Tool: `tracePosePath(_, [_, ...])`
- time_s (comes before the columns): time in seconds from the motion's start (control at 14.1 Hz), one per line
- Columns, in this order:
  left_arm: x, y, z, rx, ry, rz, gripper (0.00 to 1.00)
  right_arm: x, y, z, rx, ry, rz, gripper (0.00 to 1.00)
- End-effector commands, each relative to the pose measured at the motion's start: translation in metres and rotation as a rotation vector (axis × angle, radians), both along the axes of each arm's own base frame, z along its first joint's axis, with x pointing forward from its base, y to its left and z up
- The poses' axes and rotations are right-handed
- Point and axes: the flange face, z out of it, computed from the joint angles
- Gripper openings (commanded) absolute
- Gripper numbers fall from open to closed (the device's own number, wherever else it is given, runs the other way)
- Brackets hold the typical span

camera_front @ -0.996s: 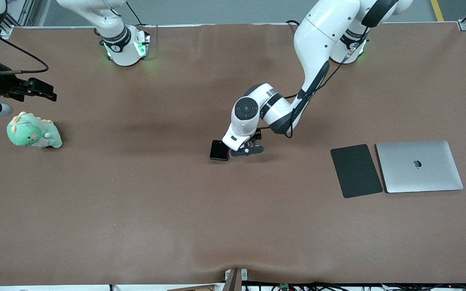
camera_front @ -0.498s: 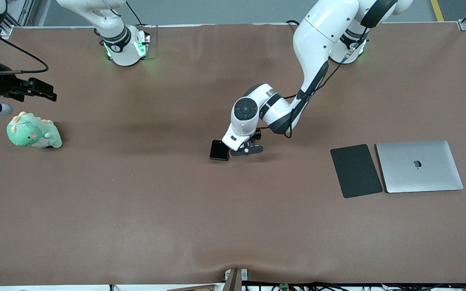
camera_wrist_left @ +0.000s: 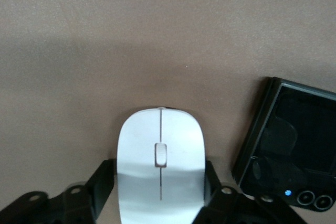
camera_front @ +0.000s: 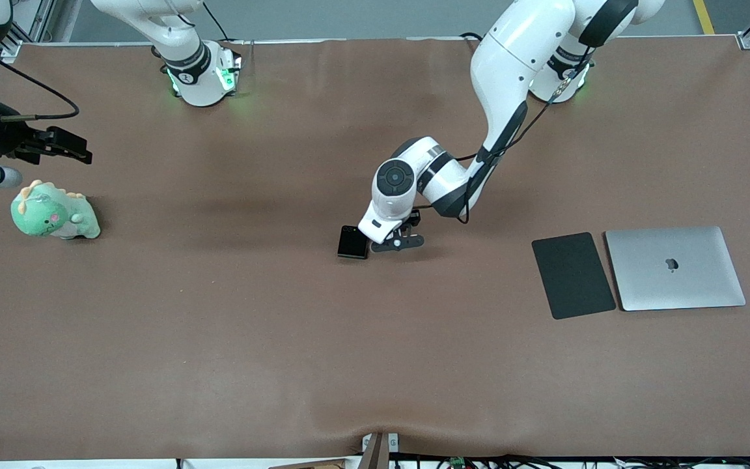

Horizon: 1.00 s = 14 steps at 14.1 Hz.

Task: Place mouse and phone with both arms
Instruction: 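Lower the left gripper and close it on the white mouse, then carry the mouse toward the mouse pad while the right gripper reaches the phone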

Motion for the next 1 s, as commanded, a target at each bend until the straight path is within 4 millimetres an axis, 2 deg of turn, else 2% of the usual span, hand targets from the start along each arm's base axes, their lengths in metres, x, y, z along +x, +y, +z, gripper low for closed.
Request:
tracePosePath(0.0, [0.001, -0.003, -0.001, 0.019, -0.025, 0.002, 0.65, 0.002, 0.003, -0.002, -0.007, 0.005, -0.008, 1.00])
tracePosePath(0.21, [0.003, -0.002, 0.002, 0.032, -0.045, -0.022, 0.60, 0.007, 0.022, -0.009, -0.010, 0.011, -0.015, 1.00])
tracePosePath(0.36, [0.005, -0.001, 0.008, 0.029, -0.051, -0.022, 0.59, 0.009, 0.045, -0.013, -0.021, 0.012, -0.028, 1.00])
tracePosePath(0.57, [0.008, 0.002, 0.014, 0.044, -0.041, -0.024, 0.57, 0.018, 0.076, -0.028, -0.034, 0.011, -0.032, 1.00])
tracePosePath(0.71, [0.015, 0.007, 0.025, 0.043, -0.048, -0.018, 0.57, 0.027, 0.101, -0.043, -0.037, -0.003, -0.021, 1.00])
tracePosePath(0.93, [0.038, 0.027, 0.065, 0.039, -0.070, 0.014, 0.58, 0.042, 0.132, -0.068, 0.014, -0.014, 0.002, 1.00])
